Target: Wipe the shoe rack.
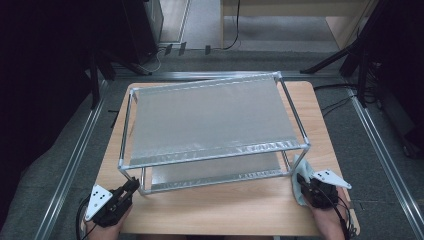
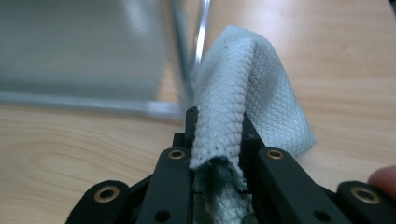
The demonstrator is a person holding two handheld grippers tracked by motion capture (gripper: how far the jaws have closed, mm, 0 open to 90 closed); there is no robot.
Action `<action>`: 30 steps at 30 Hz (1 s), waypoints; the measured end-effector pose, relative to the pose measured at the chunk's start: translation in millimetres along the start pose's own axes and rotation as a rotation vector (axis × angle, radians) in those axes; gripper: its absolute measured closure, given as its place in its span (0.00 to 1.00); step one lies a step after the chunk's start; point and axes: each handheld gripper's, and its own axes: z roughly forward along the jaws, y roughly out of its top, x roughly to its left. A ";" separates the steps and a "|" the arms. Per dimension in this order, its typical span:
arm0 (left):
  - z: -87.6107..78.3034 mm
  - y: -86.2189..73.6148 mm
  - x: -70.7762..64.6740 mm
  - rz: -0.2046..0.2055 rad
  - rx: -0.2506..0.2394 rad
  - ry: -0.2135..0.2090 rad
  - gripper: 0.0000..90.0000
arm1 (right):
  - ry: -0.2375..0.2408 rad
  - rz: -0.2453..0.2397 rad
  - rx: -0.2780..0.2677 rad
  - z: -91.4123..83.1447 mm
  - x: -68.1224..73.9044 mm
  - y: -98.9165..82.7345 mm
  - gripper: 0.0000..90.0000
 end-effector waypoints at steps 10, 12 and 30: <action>1.0 0.0 -2.2 0.000 0.000 -0.017 0.89 | -0.024 -0.014 -0.274 -61.0 14.9 50.7 0.90; 0.9 -0.1 -1.7 -0.004 0.000 -0.019 0.89 | -0.029 -0.005 -0.319 -73.4 17.5 58.2 0.90; 1.1 -0.2 -1.9 0.006 -0.001 -0.018 0.89 | -0.033 0.024 -0.017 -18.3 28.8 24.1 0.89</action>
